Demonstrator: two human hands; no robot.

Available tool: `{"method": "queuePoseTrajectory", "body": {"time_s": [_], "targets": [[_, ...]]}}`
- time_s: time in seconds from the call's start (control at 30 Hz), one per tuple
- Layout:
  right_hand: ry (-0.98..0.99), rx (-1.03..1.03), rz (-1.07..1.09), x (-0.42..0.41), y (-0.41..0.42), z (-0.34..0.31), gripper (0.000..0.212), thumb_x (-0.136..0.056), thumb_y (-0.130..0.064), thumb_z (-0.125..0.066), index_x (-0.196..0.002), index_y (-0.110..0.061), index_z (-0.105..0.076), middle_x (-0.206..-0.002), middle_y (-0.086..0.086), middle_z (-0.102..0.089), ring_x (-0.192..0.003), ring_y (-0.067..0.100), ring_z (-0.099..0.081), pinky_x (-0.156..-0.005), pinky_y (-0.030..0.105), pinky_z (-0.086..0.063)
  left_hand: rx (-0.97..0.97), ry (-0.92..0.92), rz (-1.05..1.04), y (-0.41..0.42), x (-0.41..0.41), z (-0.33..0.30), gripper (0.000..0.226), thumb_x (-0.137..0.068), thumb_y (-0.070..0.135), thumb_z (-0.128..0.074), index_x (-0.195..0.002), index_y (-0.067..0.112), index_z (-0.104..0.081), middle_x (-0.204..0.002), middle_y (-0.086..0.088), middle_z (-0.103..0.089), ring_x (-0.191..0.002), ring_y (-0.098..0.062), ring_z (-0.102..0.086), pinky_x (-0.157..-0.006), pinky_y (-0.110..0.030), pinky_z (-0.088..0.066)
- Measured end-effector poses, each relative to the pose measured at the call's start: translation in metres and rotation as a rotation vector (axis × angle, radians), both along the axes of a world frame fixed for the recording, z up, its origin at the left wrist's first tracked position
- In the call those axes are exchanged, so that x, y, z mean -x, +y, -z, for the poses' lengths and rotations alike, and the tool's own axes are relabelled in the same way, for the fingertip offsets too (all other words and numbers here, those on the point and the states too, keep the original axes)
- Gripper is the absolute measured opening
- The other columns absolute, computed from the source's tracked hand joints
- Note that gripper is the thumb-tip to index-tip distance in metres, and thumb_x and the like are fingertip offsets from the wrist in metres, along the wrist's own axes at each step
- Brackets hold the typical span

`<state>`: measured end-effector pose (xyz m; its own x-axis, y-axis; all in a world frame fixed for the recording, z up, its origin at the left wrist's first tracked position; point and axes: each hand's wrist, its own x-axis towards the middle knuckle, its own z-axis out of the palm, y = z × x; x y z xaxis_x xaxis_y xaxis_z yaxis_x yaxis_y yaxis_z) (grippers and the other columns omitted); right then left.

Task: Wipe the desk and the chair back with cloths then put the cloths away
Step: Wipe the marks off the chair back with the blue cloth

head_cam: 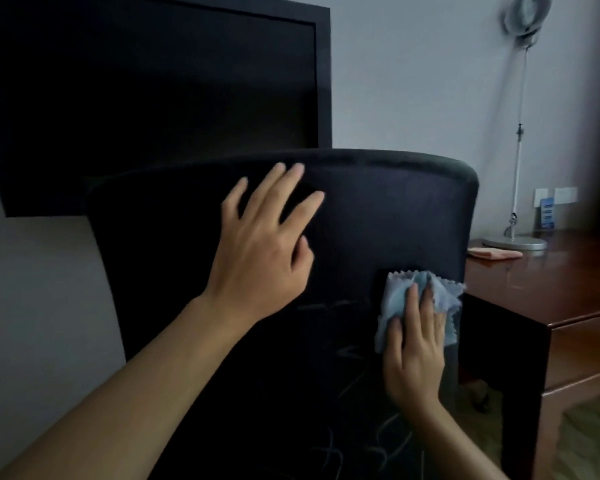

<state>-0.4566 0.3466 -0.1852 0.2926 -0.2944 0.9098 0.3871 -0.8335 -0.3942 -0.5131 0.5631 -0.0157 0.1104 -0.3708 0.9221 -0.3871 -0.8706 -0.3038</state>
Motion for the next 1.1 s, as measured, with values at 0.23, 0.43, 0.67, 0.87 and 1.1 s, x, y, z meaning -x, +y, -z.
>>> {"method": "queuePoseTrajectory", "body": {"time_s": [0.23,0.43,0.67,0.87,1.1], "targets": [[-0.127,0.173,0.013,0.015,0.066,-0.089,0.052,-0.101,-0.029,-0.032,-0.151,-0.013,-0.031,-0.159,0.010,-0.017,-0.146,0.033,-0.018,-0.119,0.053,-0.015,0.662,0.189,-0.042,0.102,0.006,0.052,0.069,-0.095,0.045,-0.057,-0.153,0.025,-0.027,-0.163,-0.012,-0.015,-0.151,-0.031,-0.016,-0.117,-0.058,-0.020],[-0.036,0.650,-0.047,0.020,0.092,-0.015,0.054,-0.095,-0.028,-0.044,-0.147,-0.019,-0.037,-0.150,0.009,-0.040,-0.128,0.037,-0.048,-0.118,0.056,-0.013,0.814,0.405,0.035,0.111,0.012,0.083,0.083,-0.087,0.062,-0.057,-0.153,0.049,-0.010,-0.165,0.009,0.000,-0.152,-0.018,-0.012,-0.109,-0.044,-0.036],[-0.211,0.436,-0.013,0.030,0.114,-0.147,0.054,-0.095,-0.020,-0.043,-0.149,-0.013,-0.037,-0.157,0.013,-0.027,-0.145,0.036,-0.022,-0.118,0.057,-0.012,0.810,0.363,0.016,0.117,0.013,0.091,0.070,-0.091,0.057,-0.055,-0.153,0.040,-0.028,-0.165,0.010,-0.011,-0.151,-0.017,-0.020,-0.113,-0.041,-0.032],[-0.072,0.711,-0.084,0.025,0.145,-0.035,0.063,-0.087,-0.025,-0.051,-0.148,-0.014,-0.039,-0.155,0.010,-0.031,-0.142,0.037,-0.029,-0.118,0.056,-0.010,0.784,0.342,-0.045,0.126,0.013,0.098,0.071,-0.088,0.054,-0.061,-0.151,0.033,-0.036,-0.163,0.008,-0.021,-0.145,-0.021,-0.035,-0.104,-0.030,-0.036],[-0.085,0.796,-0.139,0.021,0.149,-0.078,0.059,-0.087,-0.026,-0.051,-0.145,-0.016,-0.045,-0.148,0.010,-0.044,-0.136,0.033,-0.037,-0.120,0.053,-0.011,0.775,0.390,-0.097,0.141,0.002,0.116,0.083,-0.085,0.065,-0.055,-0.154,0.043,-0.016,-0.157,0.000,-0.037,-0.131,-0.019,-0.049,-0.089,-0.036,-0.049]]}}
